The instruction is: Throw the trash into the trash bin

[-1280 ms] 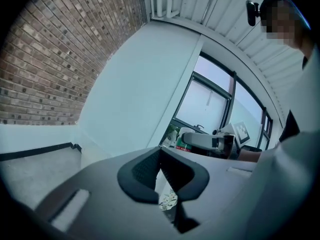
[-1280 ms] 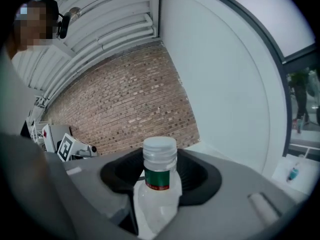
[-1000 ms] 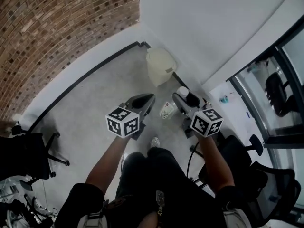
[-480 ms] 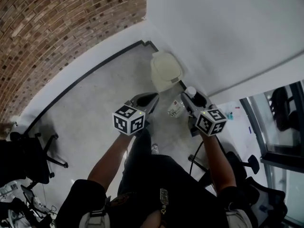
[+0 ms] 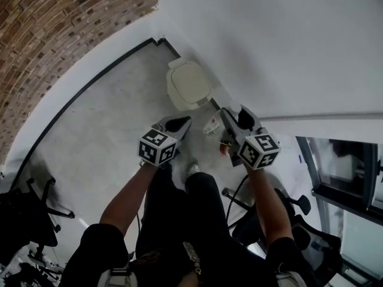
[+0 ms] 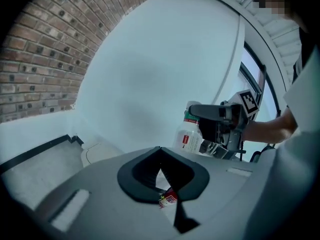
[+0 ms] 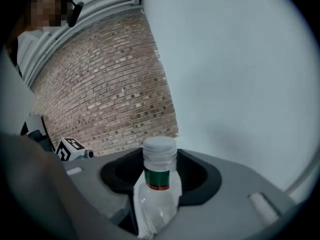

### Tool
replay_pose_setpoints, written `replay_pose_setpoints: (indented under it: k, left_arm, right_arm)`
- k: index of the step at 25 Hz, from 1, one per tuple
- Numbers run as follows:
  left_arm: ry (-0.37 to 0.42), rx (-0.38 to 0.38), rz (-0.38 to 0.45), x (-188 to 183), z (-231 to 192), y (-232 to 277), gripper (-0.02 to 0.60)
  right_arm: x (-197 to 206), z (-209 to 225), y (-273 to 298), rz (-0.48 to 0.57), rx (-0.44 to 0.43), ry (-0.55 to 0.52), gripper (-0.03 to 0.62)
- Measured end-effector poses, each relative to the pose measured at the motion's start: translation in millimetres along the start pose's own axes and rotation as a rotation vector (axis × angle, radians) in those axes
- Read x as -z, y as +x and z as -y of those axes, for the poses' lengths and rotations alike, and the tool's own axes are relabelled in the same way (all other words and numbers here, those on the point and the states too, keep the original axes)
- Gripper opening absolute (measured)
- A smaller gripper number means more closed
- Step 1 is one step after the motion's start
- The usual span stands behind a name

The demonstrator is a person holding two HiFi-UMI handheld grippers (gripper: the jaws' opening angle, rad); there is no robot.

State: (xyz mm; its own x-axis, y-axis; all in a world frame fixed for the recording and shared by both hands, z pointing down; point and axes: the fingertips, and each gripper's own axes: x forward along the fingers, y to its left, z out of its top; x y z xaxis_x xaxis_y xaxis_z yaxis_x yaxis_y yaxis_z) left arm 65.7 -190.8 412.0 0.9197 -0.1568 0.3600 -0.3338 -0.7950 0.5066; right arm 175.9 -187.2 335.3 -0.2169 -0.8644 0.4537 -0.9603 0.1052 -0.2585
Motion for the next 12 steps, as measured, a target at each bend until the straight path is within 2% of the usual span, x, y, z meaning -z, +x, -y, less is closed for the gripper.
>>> replay_pose_setpoints:
  k: [6, 9, 12]
  left_arm:
    - [0.004, -0.028, -0.075, 39, -46, 91, 0.003]
    - [-0.052, -0.100, -0.076, 67, -70, 137, 0.003]
    - [-0.108, -0.180, -0.079, 99, -96, 178, 0.003]
  right_arm:
    - [33, 62, 47, -0.025, -0.041, -0.019, 0.202]
    - [56, 94, 69, -0.042, -0.060, 0.009, 0.202]
    - [74, 122, 89, -0.056, -0.068, -0.019, 0.202]
